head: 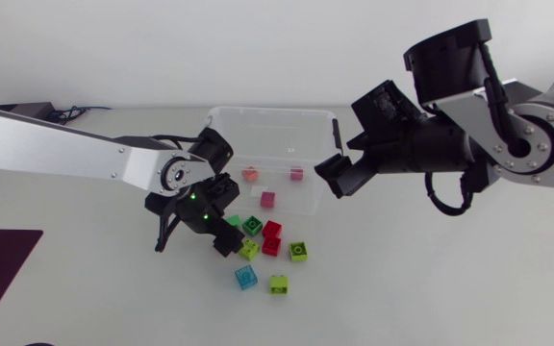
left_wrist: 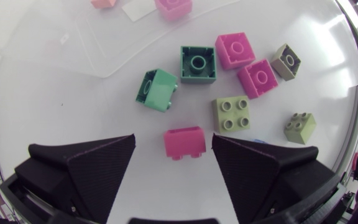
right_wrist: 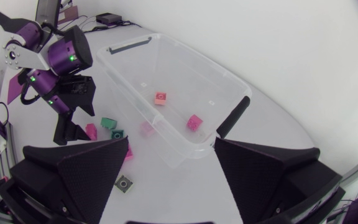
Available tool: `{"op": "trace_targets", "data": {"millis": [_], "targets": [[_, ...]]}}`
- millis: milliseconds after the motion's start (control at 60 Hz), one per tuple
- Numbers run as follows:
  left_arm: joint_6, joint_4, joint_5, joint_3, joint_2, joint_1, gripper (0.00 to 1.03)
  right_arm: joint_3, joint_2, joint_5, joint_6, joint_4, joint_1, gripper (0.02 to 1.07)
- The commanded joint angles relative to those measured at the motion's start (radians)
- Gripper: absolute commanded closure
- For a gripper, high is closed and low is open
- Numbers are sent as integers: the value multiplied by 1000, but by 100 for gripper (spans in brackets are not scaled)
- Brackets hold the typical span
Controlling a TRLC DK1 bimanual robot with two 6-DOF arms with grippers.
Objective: Pick up the duplo bricks and place them in the container
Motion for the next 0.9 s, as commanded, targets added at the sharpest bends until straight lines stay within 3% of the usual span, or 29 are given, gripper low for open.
{"op": "trace_targets", "data": {"millis": [0,33,100,250,383,550,700,883], "targets": [[-34,-6,2,30,53,-8,29,-45,-22,-14,-12,10,6,7],[-36,-8,2,36,68,-8,35,-59,-30,-15,-12,13,6,7],[-54,-16,2,42,91,-6,68,-84,-41,-23,-21,13,10,7],[-63,-48,2,45,93,-3,82,-151,-50,-31,-59,7,26,7],[-56,-63,2,27,30,4,82,-209,-57,-81,-111,-19,27,13],[-19,-68,2,2,-205,12,82,-275,-47,-129,-199,-25,87,13],[23,-65,5,65,-363,12,82,-262,131,-184,-377,18,81,12],[61,-5,63,182,-378,35,81,-208,318,-198,-513,105,46,12]]}}
